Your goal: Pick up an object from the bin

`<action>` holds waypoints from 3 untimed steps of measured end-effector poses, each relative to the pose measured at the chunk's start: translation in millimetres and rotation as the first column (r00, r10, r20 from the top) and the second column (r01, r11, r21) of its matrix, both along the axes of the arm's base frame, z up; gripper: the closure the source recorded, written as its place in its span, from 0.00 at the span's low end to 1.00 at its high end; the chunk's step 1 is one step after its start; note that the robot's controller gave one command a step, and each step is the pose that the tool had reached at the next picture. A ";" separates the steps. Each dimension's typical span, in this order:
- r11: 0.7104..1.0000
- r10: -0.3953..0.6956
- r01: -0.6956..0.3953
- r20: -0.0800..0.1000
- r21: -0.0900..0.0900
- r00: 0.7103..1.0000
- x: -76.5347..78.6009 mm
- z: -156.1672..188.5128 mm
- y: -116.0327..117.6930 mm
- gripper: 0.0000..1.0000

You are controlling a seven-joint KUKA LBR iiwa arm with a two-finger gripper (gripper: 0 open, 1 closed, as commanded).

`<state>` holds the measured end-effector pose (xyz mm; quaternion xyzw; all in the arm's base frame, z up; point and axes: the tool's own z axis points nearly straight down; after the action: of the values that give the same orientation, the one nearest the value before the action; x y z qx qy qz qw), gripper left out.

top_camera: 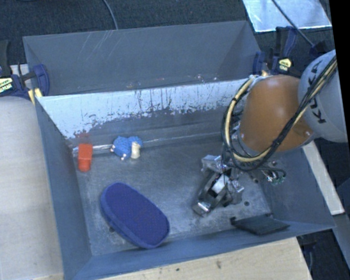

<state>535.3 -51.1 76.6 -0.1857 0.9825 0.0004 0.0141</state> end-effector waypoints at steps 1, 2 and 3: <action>1.000 0.019 -0.019 -0.020 -0.005 1.000 16.8 103.6 38.8 1.00; 1.000 0.027 -0.028 -0.021 -0.004 0.999 19.4 187.5 80.1 1.00; 1.000 0.021 -0.022 -0.032 -0.006 0.999 17.6 182.1 77.3 1.00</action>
Offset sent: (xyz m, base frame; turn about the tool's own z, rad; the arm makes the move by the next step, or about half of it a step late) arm 0.0151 0.0374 0.1012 -0.0161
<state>553.0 26.2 258.7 -0.1963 0.9805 0.0004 -0.0021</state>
